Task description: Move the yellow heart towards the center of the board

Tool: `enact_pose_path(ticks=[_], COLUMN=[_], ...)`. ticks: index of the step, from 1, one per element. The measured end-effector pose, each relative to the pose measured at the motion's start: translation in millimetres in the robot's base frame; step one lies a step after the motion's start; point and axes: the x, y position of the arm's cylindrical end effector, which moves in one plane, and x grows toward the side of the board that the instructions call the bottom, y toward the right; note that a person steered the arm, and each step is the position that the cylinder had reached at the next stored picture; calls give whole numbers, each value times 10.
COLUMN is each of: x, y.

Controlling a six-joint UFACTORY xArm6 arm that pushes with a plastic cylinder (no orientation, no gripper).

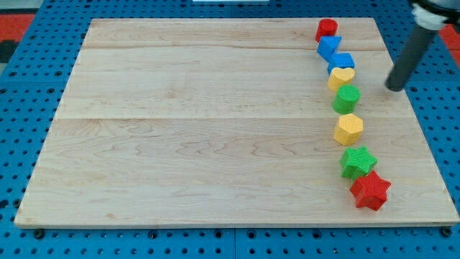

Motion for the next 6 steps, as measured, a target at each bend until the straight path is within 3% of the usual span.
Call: enact_pose_path(ticks=[1,3,4,6], x=[-20,-158,-512,-510], y=[-402,-1739,-1160,-2090])
